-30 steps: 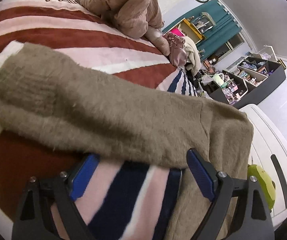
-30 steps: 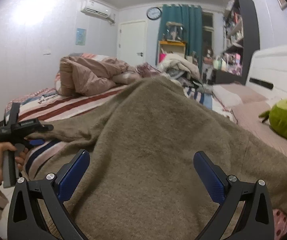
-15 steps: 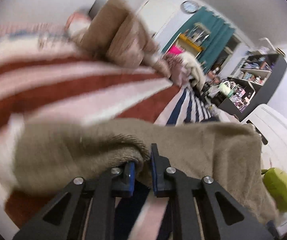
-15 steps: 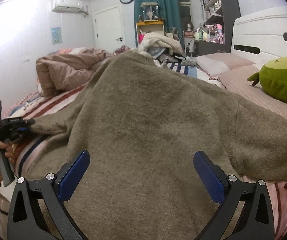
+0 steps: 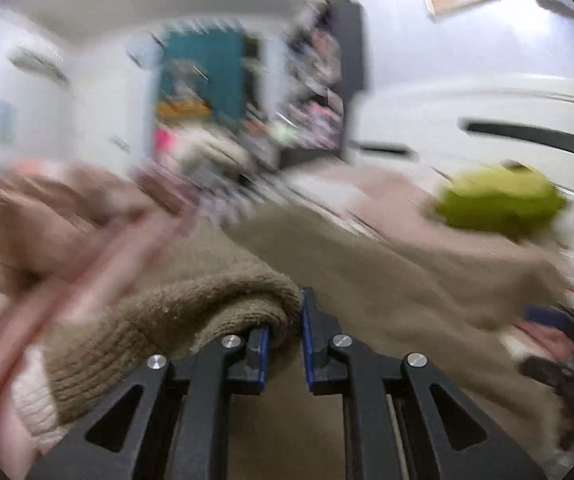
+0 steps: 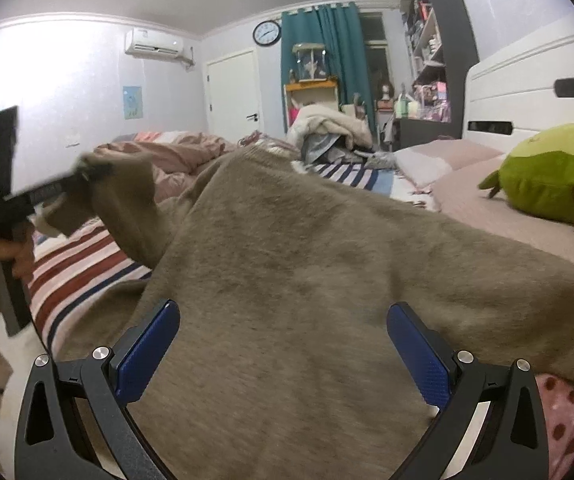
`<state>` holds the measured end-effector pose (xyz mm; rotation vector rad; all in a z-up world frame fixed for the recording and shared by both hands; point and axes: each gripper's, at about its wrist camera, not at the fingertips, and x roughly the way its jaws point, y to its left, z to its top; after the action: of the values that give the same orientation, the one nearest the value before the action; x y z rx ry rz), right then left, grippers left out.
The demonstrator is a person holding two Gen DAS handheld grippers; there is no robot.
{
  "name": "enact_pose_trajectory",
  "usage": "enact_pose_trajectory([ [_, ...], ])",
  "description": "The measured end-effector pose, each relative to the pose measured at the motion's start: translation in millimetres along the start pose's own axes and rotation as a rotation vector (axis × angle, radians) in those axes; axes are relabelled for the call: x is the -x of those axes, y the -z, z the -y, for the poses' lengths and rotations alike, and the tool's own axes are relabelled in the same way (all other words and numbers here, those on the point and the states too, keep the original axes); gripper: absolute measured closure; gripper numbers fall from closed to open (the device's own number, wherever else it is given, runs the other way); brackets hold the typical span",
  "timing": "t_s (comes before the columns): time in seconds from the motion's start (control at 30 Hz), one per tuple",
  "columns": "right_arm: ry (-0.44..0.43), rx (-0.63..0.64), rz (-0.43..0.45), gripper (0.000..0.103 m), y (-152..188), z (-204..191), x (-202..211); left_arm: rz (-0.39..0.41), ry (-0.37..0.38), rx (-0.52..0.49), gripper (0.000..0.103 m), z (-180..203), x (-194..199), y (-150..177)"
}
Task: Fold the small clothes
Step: 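Grasp the brown sweater sleeve with the left gripper and lift it, then grasp the white sweater cuff with the right gripper and pull it across the body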
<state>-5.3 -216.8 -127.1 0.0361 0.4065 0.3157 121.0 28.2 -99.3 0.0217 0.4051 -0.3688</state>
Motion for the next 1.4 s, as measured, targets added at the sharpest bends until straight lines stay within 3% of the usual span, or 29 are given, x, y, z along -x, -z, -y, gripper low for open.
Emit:
enact_pose_trajectory([
  [0.03, 0.004, -0.013, 0.006, 0.0, 2, 6, 4, -0.066, 0.067, 0.012, 0.093, 13, -19, 13],
  [0.13, 0.016, -0.05, 0.015, 0.0, 5, 20, 13, -0.263, 0.158, 0.032, 0.092, 40, -67, 50],
  [0.2, 0.028, -0.07, 0.019, 0.0, 6, 29, 19, -0.353, 0.167, 0.025, 0.091, 48, -85, 67],
  [0.27, 0.041, -0.083, 0.023, 0.0, 8, 34, 24, -0.382, 0.167, 0.023, 0.087, 50, -88, 76],
  [0.37, 0.051, -0.102, 0.016, 0.0, 8, 37, 27, -0.349, 0.23, 0.084, 0.061, 38, -70, 67],
  [0.53, 0.019, -0.116, -0.023, 0.0, 5, 26, 16, -0.272, 0.252, 0.166, 0.052, 13, -16, 54],
  [0.57, 0.008, -0.111, -0.028, 0.0, 5, 22, 13, -0.248, 0.235, 0.18, 0.046, 3, -1, 52],
  [0.7, -0.048, -0.055, -0.06, 0.0, -2, -10, -7, -0.187, 0.131, 0.218, 0.044, -30, 37, 49],
  [0.83, -0.115, 0.038, -0.094, 0.0, -11, -60, -33, -0.132, -0.038, 0.246, 0.038, -71, 69, 57],
  [1.07, -0.273, 0.079, -0.168, 0.0, -12, -145, -101, -0.094, -0.182, 0.263, 0.019, -112, 93, 68],
  [1.2, -0.205, 0.095, -0.28, 0.0, 2, -172, -145, -0.074, -0.204, 0.256, 0.017, -120, 98, 69],
  [1.4, -0.059, 0.12, -0.382, 0.001, 14, -173, -177, -0.059, -0.182, 0.28, 0.015, -127, 100, 70],
])
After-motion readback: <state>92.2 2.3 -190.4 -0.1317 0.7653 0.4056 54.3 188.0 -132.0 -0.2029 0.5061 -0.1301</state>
